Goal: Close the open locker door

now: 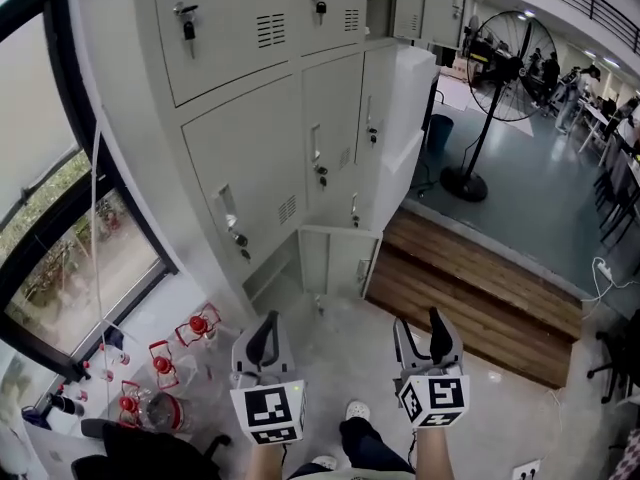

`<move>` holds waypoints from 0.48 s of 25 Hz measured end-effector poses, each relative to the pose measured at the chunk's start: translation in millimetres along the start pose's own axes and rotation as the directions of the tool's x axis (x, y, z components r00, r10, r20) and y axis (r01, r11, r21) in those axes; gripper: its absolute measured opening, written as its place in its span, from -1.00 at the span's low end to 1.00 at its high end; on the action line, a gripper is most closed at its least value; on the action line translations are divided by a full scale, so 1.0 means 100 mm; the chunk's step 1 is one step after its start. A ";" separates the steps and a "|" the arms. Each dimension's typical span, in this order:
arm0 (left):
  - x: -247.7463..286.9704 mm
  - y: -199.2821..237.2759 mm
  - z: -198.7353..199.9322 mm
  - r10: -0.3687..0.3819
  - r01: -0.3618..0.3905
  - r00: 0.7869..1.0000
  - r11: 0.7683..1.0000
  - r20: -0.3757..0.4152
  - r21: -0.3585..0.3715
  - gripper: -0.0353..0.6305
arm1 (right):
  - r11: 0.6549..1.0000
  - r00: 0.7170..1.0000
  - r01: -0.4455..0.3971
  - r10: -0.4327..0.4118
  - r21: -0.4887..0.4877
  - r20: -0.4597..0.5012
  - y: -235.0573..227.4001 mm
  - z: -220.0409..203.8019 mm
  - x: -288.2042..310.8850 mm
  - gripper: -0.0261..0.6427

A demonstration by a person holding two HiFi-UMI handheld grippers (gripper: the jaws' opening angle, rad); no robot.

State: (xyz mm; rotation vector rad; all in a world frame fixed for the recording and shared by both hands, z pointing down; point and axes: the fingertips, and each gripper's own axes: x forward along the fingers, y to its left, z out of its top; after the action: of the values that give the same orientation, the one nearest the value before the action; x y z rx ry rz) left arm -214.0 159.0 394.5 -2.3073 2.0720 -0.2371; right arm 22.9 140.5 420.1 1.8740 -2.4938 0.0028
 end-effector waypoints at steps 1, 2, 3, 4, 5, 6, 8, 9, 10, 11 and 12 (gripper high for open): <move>0.09 -0.01 0.04 0.009 -0.009 1.000 1.000 0.002 0.000 -0.89 | 1.000 1.000 -0.008 0.008 -0.002 0.003 -0.06 0.02 0.10 -0.17; 0.18 -0.02 0.07 0.019 -0.019 1.000 1.000 0.004 -0.001 -0.89 | 1.000 1.000 -0.017 0.017 -0.004 0.005 -0.12 0.04 0.20 -0.17; 0.27 -0.03 0.10 0.031 -0.030 1.000 1.000 0.005 -0.003 -0.89 | 1.000 1.000 -0.025 0.025 -0.007 0.006 -0.18 0.06 0.31 -0.17; 0.37 -0.05 0.13 0.041 -0.041 0.999 0.999 0.006 -0.006 -0.89 | 0.999 0.999 -0.035 0.035 -0.010 0.006 -0.24 0.07 0.42 -0.17; 0.48 -0.07 0.16 0.051 -0.050 0.999 0.999 0.005 -0.007 -0.89 | 0.999 0.999 -0.045 0.045 -0.011 0.004 -0.31 0.07 0.54 -0.17; 0.59 -0.09 0.19 0.059 -0.059 0.998 0.998 0.003 -0.008 -0.89 | 0.998 0.998 -0.056 0.056 -0.011 0.004 -0.38 0.08 0.65 -0.17; 0.80 -0.15 0.24 0.075 -0.075 0.997 0.997 0.001 -0.010 -0.89 | 0.997 0.997 -0.078 0.078 -0.009 0.005 -0.51 0.10 0.85 -0.17; 0.89 -0.18 0.26 0.081 -0.081 0.997 0.997 -0.002 -0.009 -0.89 | 0.996 0.996 -0.087 0.087 -0.009 0.004 -0.57 0.10 0.94 -0.17; 0.97 -0.20 0.26 0.087 -0.087 0.996 0.996 -0.005 -0.007 -0.89 | 0.995 0.995 -0.096 0.096 -0.009 0.002 -0.62 0.09 1.02 -0.17; 1.05 -0.23 0.26 0.091 -0.092 0.996 0.996 -0.009 -0.004 -0.89 | 0.994 0.994 -0.106 0.106 -0.010 -0.001 -0.67 0.08 1.10 -0.17; 1.12 -0.27 0.25 0.095 -0.095 0.995 0.995 -0.012 -0.003 -0.89 | 0.993 0.993 -0.116 0.116 -0.011 -0.004 -0.71 0.07 1.16 -0.17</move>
State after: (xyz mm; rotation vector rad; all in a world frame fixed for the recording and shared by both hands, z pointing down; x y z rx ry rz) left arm -173.3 49.2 383.6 -2.2067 2.1825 -0.2454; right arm 58.5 8.8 414.7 1.7212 -2.5905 -0.0062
